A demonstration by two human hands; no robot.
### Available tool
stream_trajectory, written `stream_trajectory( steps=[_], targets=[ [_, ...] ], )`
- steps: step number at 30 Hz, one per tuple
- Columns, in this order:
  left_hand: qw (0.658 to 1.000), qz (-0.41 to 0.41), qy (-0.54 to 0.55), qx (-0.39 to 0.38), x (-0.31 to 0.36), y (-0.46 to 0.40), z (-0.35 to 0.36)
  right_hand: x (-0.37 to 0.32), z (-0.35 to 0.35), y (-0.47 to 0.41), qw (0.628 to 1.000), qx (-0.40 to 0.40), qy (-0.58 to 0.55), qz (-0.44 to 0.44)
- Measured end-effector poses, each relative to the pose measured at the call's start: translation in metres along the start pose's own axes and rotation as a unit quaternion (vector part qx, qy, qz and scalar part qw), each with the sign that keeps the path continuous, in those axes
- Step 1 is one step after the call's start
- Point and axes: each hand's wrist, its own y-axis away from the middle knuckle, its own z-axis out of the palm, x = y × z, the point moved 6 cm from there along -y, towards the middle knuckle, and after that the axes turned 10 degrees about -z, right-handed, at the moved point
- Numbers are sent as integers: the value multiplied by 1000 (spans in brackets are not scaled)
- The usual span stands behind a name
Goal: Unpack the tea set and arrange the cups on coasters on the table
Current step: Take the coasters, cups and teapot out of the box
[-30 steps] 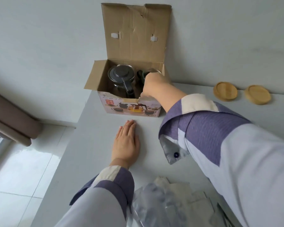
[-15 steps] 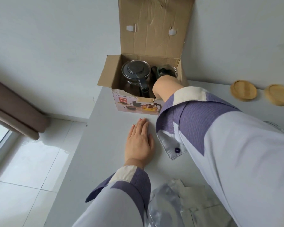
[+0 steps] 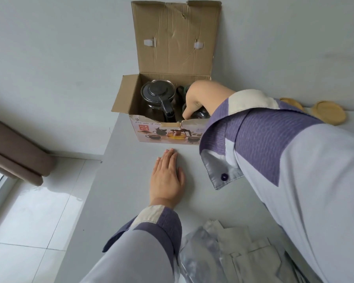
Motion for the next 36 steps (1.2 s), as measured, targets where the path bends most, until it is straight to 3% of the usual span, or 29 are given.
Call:
stream_trajectory(
  steps=[4,6,9,13,16,20,22,26,31,36],
  targets=[
    [1000,-3,6,-6,1,1,-1,16,-2,-8,997,28,-61,49],
    [1000,-5,10,-5,1,2,-2,30,-2,-8,977,75,-184,78],
    [1000,-9,9,-2,1,2,-2,53,0,-5,907,157,-381,79],
    [1000,-10,10,0,1,1,-2,73,11,8,811,210,-541,77],
    [1000,-8,13,1,0,2,-1,89,26,17,740,231,-626,81],
    [1000,-5,13,0,-1,1,0,108,49,41,684,281,-670,70],
    [1000,-2,9,-2,0,2,-1,121,66,60,675,298,-671,75],
    [998,15,-51,-23,11,0,0,160,102,103,703,351,-606,121],
    [994,79,-50,-56,73,9,18,212,143,161,711,408,-535,204],
    [986,137,-25,-88,122,40,55,249,156,199,735,467,-457,182]
  ],
)
